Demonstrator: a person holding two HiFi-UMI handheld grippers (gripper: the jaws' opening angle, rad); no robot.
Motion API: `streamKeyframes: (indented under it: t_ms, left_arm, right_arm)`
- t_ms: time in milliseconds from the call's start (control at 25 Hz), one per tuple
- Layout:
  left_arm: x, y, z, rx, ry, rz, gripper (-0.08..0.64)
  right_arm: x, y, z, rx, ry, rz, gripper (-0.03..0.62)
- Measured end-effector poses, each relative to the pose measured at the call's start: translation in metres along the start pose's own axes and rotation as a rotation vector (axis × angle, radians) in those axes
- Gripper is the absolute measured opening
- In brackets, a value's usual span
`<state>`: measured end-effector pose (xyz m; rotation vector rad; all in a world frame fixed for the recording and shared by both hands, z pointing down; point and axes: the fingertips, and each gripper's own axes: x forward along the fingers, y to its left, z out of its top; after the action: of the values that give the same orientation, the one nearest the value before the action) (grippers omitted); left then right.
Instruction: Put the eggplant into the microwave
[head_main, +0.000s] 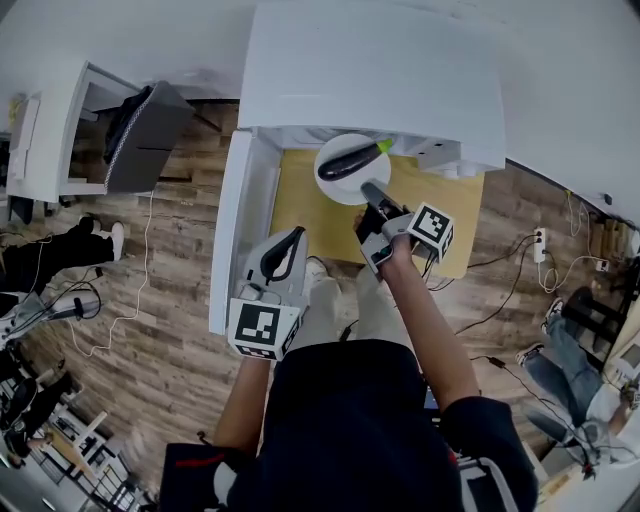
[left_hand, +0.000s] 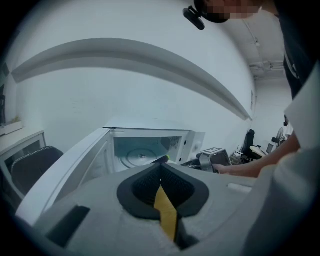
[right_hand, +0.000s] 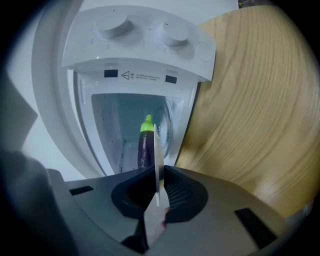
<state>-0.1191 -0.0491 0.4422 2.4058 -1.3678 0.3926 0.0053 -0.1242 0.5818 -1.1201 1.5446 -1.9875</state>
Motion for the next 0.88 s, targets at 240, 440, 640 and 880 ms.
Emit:
streamKeyframes:
  t_ms: [240, 440, 640, 880]
  left_arm:
    - [0.012, 0.010, -0.004, 0.006, 0.018, -0.013, 0.014]
    - [0.018, 0.010, -0.009, 0.002, 0.033, -0.024, 0.014]
    - [0.019, 0.007, -0.018, 0.004, 0.056, -0.036, 0.014]
    - [0.024, 0.004, -0.023, 0.004, 0.063, -0.045, 0.014]
  right_arm:
    - [0.020, -0.008, 0.011, 0.003, -0.015, -0.009, 0.028]
    - [0.031, -0.012, 0.019, 0.009, -0.028, -0.009, 0.028]
    - [0.040, -0.016, 0.023, 0.021, -0.041, -0.015, 0.028]
    - [0.048, -0.018, 0.029, 0.038, -0.057, -0.008, 0.026]
